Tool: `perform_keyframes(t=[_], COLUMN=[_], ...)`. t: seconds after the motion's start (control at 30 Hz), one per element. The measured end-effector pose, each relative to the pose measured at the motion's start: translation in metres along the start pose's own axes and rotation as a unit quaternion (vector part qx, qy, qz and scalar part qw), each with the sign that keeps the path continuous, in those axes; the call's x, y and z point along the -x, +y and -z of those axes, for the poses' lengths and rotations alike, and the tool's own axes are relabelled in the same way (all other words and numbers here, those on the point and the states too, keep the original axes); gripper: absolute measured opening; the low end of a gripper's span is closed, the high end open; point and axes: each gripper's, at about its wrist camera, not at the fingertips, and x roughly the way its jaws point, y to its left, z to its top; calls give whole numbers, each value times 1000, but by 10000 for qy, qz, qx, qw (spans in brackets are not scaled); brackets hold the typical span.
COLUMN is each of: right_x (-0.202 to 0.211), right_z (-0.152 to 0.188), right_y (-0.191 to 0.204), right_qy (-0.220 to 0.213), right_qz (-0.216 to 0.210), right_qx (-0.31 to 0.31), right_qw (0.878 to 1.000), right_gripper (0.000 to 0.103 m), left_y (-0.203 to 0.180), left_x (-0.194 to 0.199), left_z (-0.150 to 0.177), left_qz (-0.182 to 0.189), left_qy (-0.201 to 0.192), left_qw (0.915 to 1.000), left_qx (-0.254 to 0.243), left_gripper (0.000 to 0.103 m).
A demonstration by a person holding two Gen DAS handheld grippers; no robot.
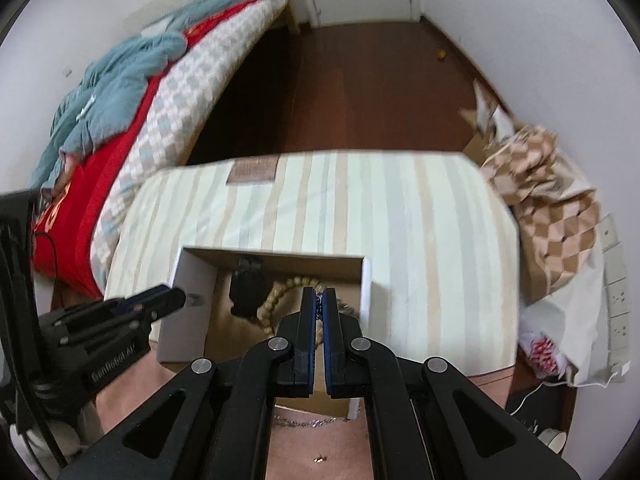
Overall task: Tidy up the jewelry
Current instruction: 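Lower the curb chain and black ring into the white box and open both tools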
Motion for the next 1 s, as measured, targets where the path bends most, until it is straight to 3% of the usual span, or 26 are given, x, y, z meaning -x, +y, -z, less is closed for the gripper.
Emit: perform_keyframes(t=[0.13, 0.2, 0.23, 0.27, 0.33, 0.4, 0.43, 0.47, 0.5, 0.53, 0.57, 0.7, 1.0], right_x=[-17, -14, -12, -9, -3, 1, 2, 3, 4, 4, 4, 0, 17], right_z=[3, 5, 6, 6, 8, 10, 11, 14, 17, 19, 23, 38, 65], right_y=[-2, -1, -2, -3, -3, -4, -4, -3, -3, -3, -3, 1, 13], right_qy=[368, 327, 274, 237, 131, 117, 106, 91, 85, 81, 79, 158, -40], right_qz=[83, 153, 140, 176, 226, 305, 365, 441, 518, 576, 611, 849, 857], right_qx=[49, 89, 74, 74, 82, 81, 92, 124, 144, 148, 145, 177, 125], right_qw=[9993, 9993, 9995, 9995, 9996, 9994, 9992, 9989, 9985, 9982, 9980, 9961, 9962], right_gripper=[5, 17, 33, 49, 58, 58, 61, 70, 77, 90, 96, 99, 102], left_y=[6, 7, 7, 8, 9, 10, 10, 11, 11, 11, 11, 9, 8], left_x=[1, 6, 10, 12, 19, 23, 25, 26, 27, 28, 28, 31, 63], left_z=[-4, -4, -4, -4, -3, 0, 3, 4, 6, 8, 11, 23, 45], left_qz=[49, -11, -72, -104, -253, -475, -590, -681, -747, -796, -876, -1096, -1385], left_qy=[-35, -127, -207, -259, -395, -470, -512, -536, -555, -574, -581, -622, -956], left_qw=[9999, 9998, 9997, 9995, 9989, 9978, 9969, 9962, 9957, 9952, 9944, 9919, 9855], left_qx=[132, 134, 126, 122, 90, 44, 20, -3, -28, -52, -86, -174, -231], left_gripper=[19, 37, 58, 68, 70, 71, 81, 95, 99, 100, 100, 100, 100])
